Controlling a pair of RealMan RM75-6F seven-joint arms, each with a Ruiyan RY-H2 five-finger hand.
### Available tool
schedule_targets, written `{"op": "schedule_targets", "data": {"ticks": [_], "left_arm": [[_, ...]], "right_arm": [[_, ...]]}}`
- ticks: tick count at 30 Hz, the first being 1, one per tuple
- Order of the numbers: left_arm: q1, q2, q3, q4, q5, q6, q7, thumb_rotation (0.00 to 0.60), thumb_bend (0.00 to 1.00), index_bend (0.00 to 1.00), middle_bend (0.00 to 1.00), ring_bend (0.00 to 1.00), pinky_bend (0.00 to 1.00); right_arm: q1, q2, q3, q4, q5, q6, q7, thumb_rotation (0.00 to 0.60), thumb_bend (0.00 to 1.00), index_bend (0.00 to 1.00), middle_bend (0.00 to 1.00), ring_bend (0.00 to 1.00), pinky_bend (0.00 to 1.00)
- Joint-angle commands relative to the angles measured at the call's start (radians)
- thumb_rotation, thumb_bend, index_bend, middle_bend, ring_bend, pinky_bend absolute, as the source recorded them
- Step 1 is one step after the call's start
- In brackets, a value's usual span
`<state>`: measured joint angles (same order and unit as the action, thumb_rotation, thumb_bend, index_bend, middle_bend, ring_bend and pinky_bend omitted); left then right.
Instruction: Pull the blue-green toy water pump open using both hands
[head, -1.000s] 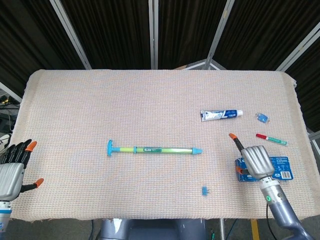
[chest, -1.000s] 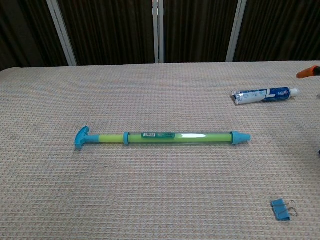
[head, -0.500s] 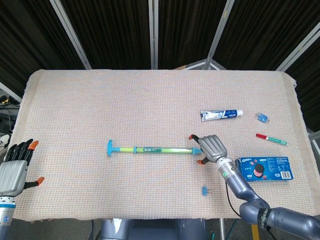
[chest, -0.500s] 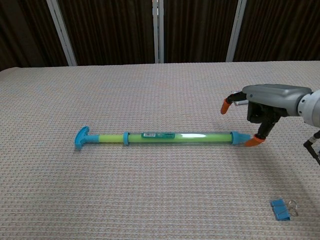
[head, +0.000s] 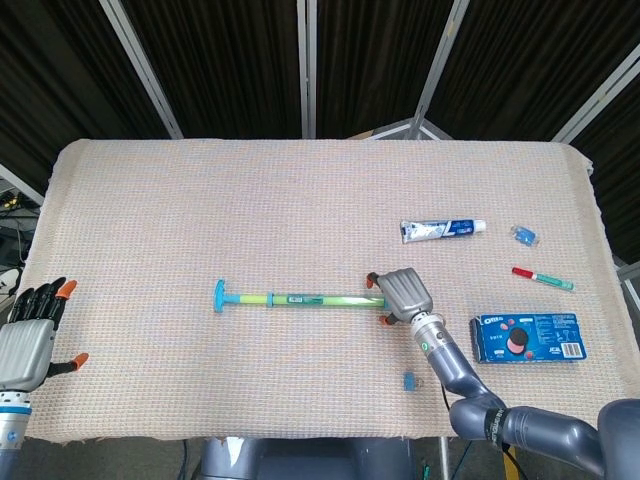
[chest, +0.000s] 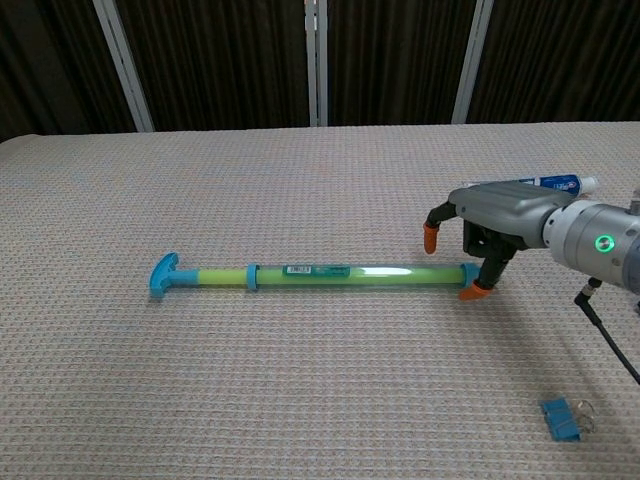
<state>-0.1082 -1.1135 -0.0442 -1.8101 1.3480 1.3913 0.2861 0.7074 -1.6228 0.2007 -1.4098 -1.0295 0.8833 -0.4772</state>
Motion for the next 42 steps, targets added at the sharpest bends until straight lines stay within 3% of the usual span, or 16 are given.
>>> {"op": "schedule_targets", "data": {"ticks": [1,19,24,32,35,37,40,42], "left_arm": [[-0.001,-0.001,0.001,-0.001,0.001,0.001,0.001,0.600,0.00,0.00,0.00,0.00,0.00],[-0.006,0.002,0.000,0.003,-0.011,-0.002,-0.007,0.600,0.00,0.00,0.00,0.00,0.00],[-0.008,0.000,0.000,0.006,-0.015,-0.007,-0.006,0.600,0.00,0.00,0.00,0.00,0.00],[-0.047,-0.026,-0.006,0.027,-0.027,-0.055,0.034,0.600,0.00,0.00,0.01,0.01,0.02],[-0.128,-0.093,-0.027,0.073,0.008,-0.137,0.056,0.600,0.01,0.00,0.27,0.28,0.24],[-0.170,-0.130,-0.041,0.112,0.025,-0.179,0.029,0.600,0.06,0.01,0.48,0.47,0.44],[-0.214,-0.175,-0.053,0.163,0.049,-0.217,-0.004,0.600,0.13,0.10,0.64,0.62,0.67],[-0.241,-0.207,-0.062,0.191,0.056,-0.240,-0.022,0.600,0.20,0.15,0.71,0.68,0.77]], "right_arm": [[0.013,-0.026,-0.002,0.015,0.015,0.009,-0.011,0.600,0.09,0.40,1.00,1.00,1.00],[0.052,-0.115,-0.009,0.078,0.045,0.031,-0.047,0.600,0.16,0.45,1.00,1.00,1.00],[0.057,-0.139,-0.008,0.102,0.044,0.040,-0.046,0.600,0.28,0.58,1.00,1.00,1.00],[0.054,-0.138,0.000,0.076,0.066,0.051,-0.042,0.600,0.41,0.62,1.00,1.00,1.00],[0.052,-0.126,0.007,0.046,0.103,0.052,-0.054,0.600,0.43,0.62,1.00,1.00,1.00],[0.055,-0.121,0.010,0.031,0.125,0.053,-0.069,0.600,0.43,0.62,1.00,1.00,1.00],[0.059,-0.118,0.013,0.019,0.147,0.058,-0.086,0.600,0.43,0.62,1.00,1.00,1.00],[0.063,-0.119,0.015,0.014,0.163,0.063,-0.099,0.600,0.43,0.62,1.00,1.00,1.00]]}}
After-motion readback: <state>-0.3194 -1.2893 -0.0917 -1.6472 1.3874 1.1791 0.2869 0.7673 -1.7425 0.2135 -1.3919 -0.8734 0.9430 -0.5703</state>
